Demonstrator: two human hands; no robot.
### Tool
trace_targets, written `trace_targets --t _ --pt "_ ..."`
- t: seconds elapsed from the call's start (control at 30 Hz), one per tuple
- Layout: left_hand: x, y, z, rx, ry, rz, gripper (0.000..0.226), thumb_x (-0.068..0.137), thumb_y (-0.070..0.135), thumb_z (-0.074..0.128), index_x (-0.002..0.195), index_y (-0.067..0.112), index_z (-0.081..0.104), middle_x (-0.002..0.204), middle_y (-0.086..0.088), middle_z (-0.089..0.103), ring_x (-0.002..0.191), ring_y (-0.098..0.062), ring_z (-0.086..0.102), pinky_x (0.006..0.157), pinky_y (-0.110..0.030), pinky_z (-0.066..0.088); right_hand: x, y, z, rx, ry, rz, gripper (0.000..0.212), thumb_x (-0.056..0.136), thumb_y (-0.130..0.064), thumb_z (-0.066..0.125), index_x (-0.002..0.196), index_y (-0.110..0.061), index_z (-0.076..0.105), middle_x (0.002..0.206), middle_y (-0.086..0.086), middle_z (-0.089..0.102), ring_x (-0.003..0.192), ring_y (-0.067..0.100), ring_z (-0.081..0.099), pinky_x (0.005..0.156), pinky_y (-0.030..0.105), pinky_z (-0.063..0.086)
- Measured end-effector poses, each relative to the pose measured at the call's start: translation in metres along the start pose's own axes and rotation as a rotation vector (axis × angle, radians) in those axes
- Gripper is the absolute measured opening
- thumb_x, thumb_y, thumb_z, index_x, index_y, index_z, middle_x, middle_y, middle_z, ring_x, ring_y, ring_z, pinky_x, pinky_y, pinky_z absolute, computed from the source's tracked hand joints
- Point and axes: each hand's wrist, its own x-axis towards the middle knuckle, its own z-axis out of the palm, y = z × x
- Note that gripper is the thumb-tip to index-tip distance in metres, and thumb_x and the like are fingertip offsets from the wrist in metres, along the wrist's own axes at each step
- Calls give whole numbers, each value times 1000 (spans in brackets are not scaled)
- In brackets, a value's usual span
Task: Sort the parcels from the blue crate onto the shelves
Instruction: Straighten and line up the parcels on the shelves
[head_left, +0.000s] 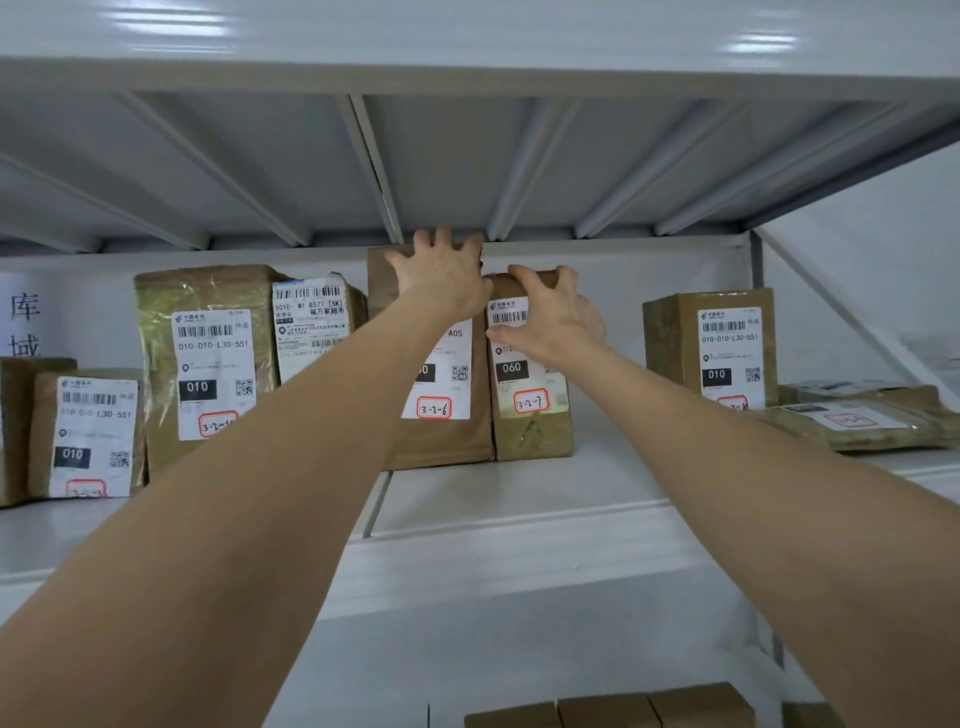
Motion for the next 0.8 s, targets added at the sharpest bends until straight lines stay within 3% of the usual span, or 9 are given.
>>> trace_targets --t 0.37,0.43,0.57,0.8 --pt "2 -5 3 -26 84 22 47 94 40 41 138 24 37 140 -12 40 132 -34 32 106 -61 25 -3 4 2 14 -27 -4 87 80 -48 69 149 -39 15 153 11 11 119 37 49 90 40 45" --pt "2 -4 3 -16 95 18 49 93 41 41 138 23 37 140 -12 39 132 -34 32 105 -61 25 -3 6 1 -10 -17 -17 91 80 -51 68 150 -38 12 156 11 4 131 36 37 98 42 41" --pt "-3 14 2 -25 291 104 46 90 32 46 132 13 41 134 -14 42 124 -33 39 98 -48 34 -8 18 -5 -102 27 -51 97 77 -57 68 152 -29 11 158 14 -1 145 35 10 114 46 26" --pt "-20 97 -10 -145 301 187 41 90 23 45 129 10 43 128 -14 43 119 -31 41 86 -41 40 -24 76 -54 -116 58 -43 76 89 -44 58 150 -24 18 157 14 5 145 30 10 113 43 26"
